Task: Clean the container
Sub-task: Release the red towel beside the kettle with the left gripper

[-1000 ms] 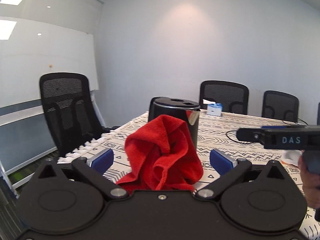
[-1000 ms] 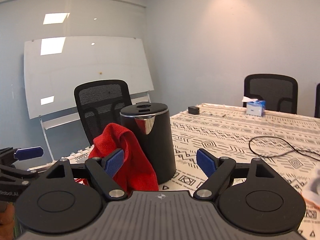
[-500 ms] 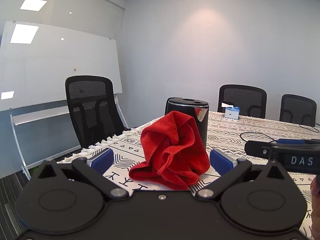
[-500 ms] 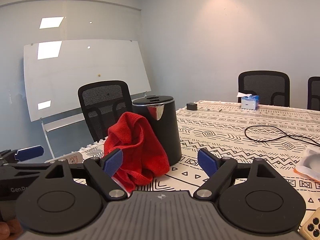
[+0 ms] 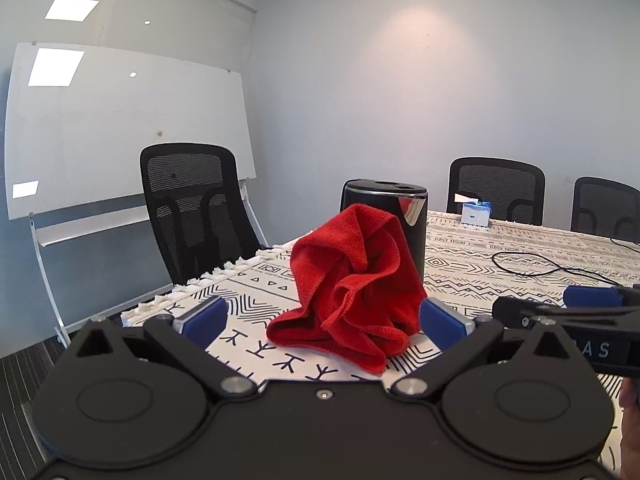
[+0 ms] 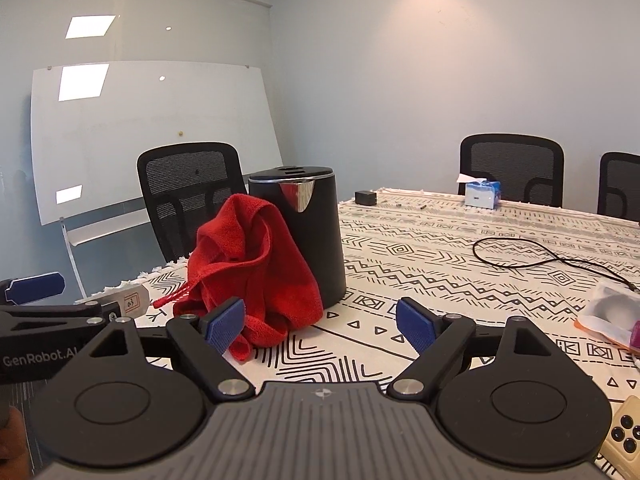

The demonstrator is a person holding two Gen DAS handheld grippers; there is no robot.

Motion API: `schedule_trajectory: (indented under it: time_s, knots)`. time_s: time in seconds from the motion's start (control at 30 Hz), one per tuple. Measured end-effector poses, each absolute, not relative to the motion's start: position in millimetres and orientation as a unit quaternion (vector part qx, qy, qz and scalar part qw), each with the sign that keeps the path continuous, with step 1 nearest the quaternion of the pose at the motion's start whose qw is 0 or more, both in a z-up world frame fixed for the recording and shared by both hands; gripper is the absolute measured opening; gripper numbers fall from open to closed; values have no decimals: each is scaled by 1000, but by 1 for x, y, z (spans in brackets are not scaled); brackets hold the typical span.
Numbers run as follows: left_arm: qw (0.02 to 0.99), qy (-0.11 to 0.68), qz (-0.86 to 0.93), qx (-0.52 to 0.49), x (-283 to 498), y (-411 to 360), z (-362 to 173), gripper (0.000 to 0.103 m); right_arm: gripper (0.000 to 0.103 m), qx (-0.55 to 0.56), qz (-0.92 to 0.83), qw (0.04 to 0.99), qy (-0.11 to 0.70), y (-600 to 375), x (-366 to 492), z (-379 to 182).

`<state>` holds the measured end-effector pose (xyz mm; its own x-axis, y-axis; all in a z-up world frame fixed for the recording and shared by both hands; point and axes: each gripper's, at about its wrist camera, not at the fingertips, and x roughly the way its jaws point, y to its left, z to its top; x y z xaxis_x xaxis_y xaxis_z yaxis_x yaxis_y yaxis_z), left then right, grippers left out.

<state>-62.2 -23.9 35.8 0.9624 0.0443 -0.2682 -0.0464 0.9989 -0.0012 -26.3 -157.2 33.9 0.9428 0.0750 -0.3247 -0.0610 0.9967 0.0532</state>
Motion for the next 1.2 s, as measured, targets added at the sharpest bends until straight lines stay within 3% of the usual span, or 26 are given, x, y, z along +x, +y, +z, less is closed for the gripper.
schedule_trajectory:
  time_s: [1.2]
  knots:
    - [990, 140, 30, 5, -62, -29, 29, 103, 83, 23, 25, 985, 168, -159, -26, 29]
